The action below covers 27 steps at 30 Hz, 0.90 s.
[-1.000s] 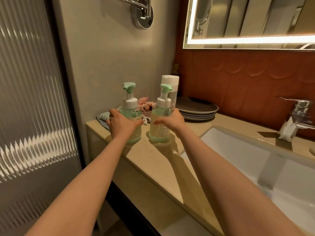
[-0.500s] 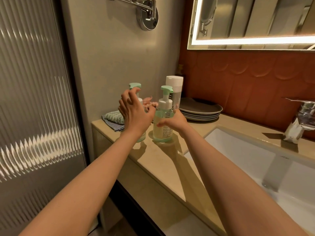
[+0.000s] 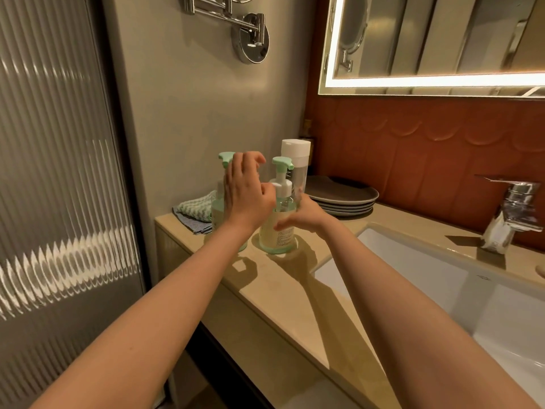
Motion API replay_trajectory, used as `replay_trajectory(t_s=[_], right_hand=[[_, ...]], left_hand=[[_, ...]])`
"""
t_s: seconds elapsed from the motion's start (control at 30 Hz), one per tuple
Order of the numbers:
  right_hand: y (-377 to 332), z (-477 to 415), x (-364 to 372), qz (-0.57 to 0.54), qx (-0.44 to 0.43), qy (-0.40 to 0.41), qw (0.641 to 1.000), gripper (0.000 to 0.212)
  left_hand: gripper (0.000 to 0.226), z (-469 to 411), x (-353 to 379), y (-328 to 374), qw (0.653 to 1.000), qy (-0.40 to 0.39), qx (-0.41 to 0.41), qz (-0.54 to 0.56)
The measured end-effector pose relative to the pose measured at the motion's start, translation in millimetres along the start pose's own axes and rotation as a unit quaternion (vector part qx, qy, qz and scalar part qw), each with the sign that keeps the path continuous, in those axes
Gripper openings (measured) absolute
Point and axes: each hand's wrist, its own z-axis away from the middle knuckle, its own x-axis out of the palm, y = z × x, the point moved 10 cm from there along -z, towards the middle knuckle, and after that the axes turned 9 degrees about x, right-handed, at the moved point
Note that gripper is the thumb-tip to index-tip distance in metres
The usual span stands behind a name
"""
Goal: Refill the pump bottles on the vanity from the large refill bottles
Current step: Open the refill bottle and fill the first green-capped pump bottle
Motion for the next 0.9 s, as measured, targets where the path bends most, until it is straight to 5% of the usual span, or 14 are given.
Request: replay_trajectory(t_s=[0.13,0.43,0.63,0.8,0.9], right_hand=[[-4.9,33.2,-25.3,0.001,0.044,-0.005,0.999,0.088],[-8.0,39.1,-57.9,-0.083,0.029,0.017,0.996,0.084],[-26.5,37.0,-61.1,-0.147,-0.008,0.060,0.987,0.053],[-39.3,29.2,-36.5,-0.072,-0.020,0.068,0.995,0.045],[-38.8,26.6,-37.2,0.024,0.006,0.156,0.987,0.053]], left_hand=[[0.030,-9.8,14.8,8.7,0.996,-0.019,-0.038,0.081],[0.042,2.5,43.8,-11.6,0.976,-0.057,-0.148,0.148],[0.080,20.4,68.3,-28.3,0.944,-0.130,-0.248,0.173],[0.103,50.2,88.6,-42.9,0.917,-0.189,-0.309,0.167],[0.119,66.4,96.9,-49.3,0.902,-0.230,-0.343,0.122]])
